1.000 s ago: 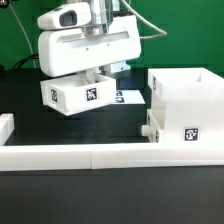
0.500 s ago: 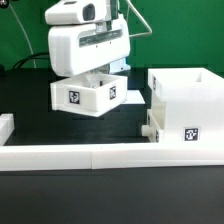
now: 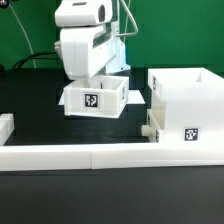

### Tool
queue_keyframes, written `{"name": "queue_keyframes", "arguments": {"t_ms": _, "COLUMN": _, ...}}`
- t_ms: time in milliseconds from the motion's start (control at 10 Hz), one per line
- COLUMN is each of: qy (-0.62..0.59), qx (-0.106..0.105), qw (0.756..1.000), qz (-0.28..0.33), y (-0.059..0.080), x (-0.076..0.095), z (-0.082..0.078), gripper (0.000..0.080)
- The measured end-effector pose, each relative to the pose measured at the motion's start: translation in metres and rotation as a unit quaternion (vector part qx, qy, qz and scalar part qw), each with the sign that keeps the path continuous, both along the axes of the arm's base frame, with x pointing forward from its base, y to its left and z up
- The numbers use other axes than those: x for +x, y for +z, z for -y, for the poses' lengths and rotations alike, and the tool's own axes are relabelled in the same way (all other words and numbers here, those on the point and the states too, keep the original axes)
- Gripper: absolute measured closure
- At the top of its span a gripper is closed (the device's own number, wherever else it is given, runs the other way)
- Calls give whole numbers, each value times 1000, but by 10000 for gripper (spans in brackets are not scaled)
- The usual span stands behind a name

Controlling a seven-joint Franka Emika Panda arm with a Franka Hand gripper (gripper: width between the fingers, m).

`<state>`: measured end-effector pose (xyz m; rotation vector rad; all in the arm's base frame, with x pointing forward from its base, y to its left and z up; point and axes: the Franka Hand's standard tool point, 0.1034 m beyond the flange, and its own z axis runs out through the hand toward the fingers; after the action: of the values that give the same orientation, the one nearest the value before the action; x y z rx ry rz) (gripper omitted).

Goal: Assemble drawer

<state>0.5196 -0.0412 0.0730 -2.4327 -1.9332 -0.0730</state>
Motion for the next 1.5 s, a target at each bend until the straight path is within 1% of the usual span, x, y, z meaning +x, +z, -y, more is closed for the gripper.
{"name": "queue_keyframes", "arguments": {"t_ms": 200, "qy": 0, "qx": 2, "qw": 1000, "qz": -3, "y": -3, "x": 1, "z": -4, "gripper": 758}}
{"name": "queue_keyframes", "arguments": {"t_ms": 600, "qy": 17, "qx": 8, "qw": 1000, "qz": 2, "y": -5, "x": 22, "z": -22, "gripper": 758}}
{"name": "queue_keyframes", "arguments": {"t_ms": 700, "qy": 24, "qx": 9, "qw": 1000, "qz": 2, "y": -5, "x": 25, "z": -23, "gripper": 758}}
{"name": "queue_keyframes", "arguments": {"t_ms": 1100, "qy": 36, "qx": 9, "qw": 999, "qz": 2, "y": -7, "x": 24, "z": -19, "gripper": 758}}
{"name": "queue_keyframes", "arguments": {"t_ms": 1500, "qy": 42, "qx": 9, "qw": 999, "qz": 2, "y": -7, "x": 24, "z": -20, "gripper": 758}}
